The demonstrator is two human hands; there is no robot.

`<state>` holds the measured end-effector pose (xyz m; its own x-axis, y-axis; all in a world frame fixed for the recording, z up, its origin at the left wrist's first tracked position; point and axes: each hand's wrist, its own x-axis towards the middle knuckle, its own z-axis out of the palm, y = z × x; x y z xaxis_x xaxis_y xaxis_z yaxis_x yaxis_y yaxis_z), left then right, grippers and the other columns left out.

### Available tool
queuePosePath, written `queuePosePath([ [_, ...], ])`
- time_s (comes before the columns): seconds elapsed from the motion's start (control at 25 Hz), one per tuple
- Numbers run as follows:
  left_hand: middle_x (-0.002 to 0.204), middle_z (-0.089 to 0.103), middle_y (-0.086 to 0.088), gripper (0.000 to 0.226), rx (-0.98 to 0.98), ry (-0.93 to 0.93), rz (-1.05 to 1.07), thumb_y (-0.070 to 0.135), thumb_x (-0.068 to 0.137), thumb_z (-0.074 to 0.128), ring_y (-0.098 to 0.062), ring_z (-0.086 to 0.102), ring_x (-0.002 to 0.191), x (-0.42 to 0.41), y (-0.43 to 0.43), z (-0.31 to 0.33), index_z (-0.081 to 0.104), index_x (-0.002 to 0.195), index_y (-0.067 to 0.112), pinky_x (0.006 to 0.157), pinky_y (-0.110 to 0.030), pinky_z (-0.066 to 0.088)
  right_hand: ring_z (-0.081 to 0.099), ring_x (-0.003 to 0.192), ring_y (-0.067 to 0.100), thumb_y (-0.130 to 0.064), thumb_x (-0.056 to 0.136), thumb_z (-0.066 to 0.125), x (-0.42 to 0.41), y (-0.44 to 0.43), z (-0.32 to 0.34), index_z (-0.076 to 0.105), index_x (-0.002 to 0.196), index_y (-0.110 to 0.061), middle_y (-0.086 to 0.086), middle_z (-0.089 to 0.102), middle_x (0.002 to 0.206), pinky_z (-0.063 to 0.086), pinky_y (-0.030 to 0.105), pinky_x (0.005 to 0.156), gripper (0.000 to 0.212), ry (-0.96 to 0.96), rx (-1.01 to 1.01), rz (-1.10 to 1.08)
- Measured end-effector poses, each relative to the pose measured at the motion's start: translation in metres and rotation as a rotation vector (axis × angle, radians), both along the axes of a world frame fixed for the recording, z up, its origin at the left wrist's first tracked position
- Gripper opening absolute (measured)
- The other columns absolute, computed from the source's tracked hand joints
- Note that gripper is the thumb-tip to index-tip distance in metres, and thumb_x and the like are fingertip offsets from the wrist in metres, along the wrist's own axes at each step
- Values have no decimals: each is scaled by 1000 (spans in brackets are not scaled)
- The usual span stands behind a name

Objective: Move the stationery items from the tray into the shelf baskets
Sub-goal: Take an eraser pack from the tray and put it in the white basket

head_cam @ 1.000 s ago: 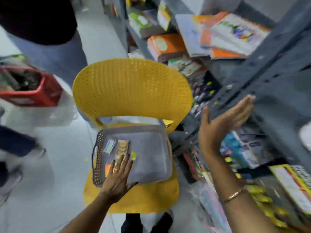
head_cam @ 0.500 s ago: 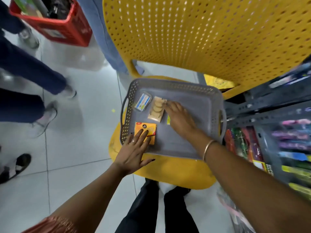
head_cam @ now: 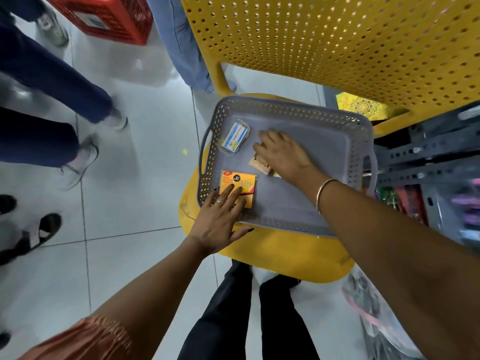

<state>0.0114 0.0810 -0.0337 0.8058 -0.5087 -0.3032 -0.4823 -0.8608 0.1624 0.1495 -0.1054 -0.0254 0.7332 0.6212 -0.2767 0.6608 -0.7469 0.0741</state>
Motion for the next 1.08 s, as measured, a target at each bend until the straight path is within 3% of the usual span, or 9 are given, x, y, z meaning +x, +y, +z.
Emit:
queuePosePath([
  [0.16, 142, 42, -15, 76, 37, -5, -19, 65, 90, 16, -31, 32, 134, 0, 0, 4, 51, 129, 9, 104, -56, 15, 47, 121, 36, -12, 85, 55, -2, -20, 15, 44, 125, -8, 18, 55, 126, 23, 45, 115, 42, 98, -26, -93],
  [0.28, 145, 37, -15, 78, 37, 23, -27, 66, 90, 14, -30, 24, 136, 6, -2, 18, 45, 135, 10, 105, -56, 12, 48, 117, 36, -25, 80, 62, -5, -40, 50, 48, 121, -8, 19, 58, 120, 19, 45, 116, 46, 114, 44, -236],
  [0.48, 142, 42, -16, 82, -33, -75, -50, 66, 91, 11, -31, 35, 132, 35, -30, 73, 51, 129, 5, 107, -48, 18, 46, 118, 34, -32, 81, 60, -9, -77, 147, 50, 119, -5, 17, 55, 120, 45, 45, 90, 48, 45, 229, -474],
  [0.68, 139, 46, -17, 82, -161, -265, -155, 66, 91, 12, -30, 28, 131, 91, -84, 171, 54, 126, 5, 102, -52, 27, 50, 111, 30, -44, 82, 61, -20, -127, 271, 54, 112, -10, 11, 60, 111, 48, 43, 79, 46, -185, 366, -658],
  [0.76, 139, 46, -17, 81, -190, -324, -211, 66, 91, 13, -29, 28, 130, 109, -109, 206, 54, 126, 5, 100, -50, 25, 50, 112, 28, -45, 82, 60, -31, -149, 319, 54, 113, -12, 9, 59, 112, 47, 41, 80, 46, -256, 408, -719],
  [0.88, 141, 44, -16, 80, -243, -392, -313, 66, 91, 14, -29, 31, 132, 124, -155, 252, 52, 129, 6, 100, -50, 22, 50, 113, 27, -42, 80, 61, -61, -187, 382, 53, 113, -15, 7, 59, 113, 47, 39, 83, 44, -354, 407, -789],
  [1.08, 130, 55, -17, 81, -336, -472, -583, 62, 93, 10, -32, 48, 122, 104, -260, 315, 59, 119, 3, 99, -46, 24, 52, 109, 26, -57, 77, 50, -135, -261, 456, 55, 111, -16, 6, 61, 109, 48, 39, 84, 54, -522, 364, -993],
])
